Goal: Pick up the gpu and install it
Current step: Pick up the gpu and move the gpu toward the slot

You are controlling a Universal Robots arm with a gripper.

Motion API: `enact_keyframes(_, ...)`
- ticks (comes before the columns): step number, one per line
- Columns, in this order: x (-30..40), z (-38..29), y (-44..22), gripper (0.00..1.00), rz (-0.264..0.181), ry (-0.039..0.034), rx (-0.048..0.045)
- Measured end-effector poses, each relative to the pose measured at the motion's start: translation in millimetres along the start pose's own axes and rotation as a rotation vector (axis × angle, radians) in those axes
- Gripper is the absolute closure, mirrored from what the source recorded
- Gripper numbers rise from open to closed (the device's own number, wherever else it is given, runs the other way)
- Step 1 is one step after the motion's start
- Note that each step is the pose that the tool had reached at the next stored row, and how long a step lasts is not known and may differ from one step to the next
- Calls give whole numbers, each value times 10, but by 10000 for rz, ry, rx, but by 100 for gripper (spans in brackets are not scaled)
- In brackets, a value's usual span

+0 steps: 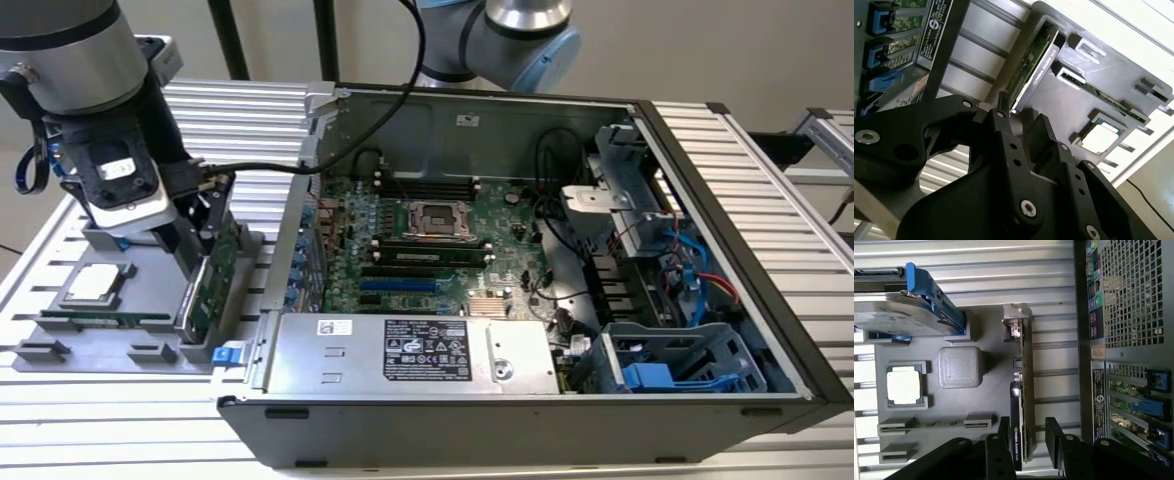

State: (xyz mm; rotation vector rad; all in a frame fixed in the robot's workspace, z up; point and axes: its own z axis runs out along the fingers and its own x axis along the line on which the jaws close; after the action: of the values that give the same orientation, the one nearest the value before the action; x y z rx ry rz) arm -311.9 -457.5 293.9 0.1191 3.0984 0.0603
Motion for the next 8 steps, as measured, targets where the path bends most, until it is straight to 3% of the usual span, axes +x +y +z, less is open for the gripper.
enact_keyframes(8, 3, 34, 1, 0, -1, -1, 0)
